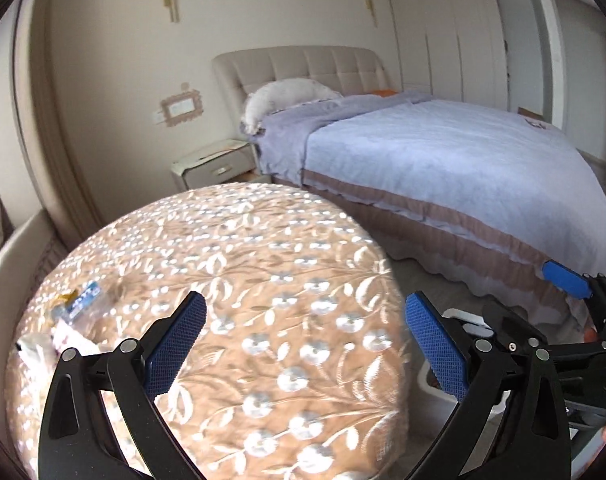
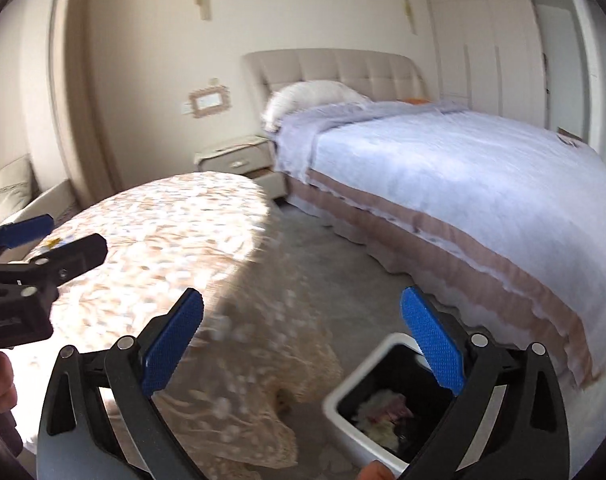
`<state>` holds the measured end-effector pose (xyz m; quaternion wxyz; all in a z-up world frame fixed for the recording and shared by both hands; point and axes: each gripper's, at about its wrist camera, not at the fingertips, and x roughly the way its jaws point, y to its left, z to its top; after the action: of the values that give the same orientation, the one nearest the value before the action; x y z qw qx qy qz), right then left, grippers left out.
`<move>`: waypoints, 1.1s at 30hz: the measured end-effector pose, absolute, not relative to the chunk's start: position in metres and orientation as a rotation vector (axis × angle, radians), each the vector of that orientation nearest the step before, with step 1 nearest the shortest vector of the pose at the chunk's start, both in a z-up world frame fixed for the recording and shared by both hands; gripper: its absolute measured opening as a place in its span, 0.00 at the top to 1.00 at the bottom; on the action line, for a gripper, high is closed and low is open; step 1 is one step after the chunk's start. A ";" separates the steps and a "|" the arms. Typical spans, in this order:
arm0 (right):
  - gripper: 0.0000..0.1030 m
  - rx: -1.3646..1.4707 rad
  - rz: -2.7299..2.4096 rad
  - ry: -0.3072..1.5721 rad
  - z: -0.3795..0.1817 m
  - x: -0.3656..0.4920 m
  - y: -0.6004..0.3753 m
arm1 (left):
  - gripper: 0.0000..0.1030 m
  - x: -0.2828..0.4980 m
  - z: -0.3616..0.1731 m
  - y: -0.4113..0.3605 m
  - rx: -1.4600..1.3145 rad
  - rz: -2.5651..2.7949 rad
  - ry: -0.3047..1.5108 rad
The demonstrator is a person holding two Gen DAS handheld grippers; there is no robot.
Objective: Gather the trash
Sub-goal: 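Move both tools back over the table, then grasp the clear plastic bag with the left tool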
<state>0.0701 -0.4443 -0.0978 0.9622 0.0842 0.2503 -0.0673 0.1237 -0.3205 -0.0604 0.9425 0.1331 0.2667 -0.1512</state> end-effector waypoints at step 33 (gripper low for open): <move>0.04 -0.159 0.381 0.500 -0.056 0.160 -0.140 | 0.05 0.192 -0.072 0.018 -0.081 0.129 0.672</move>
<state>0.1600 -0.1397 -0.0557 0.9479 -0.0782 0.2457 0.1873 0.1922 0.0184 -0.0718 0.9412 -0.0397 0.3294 0.0634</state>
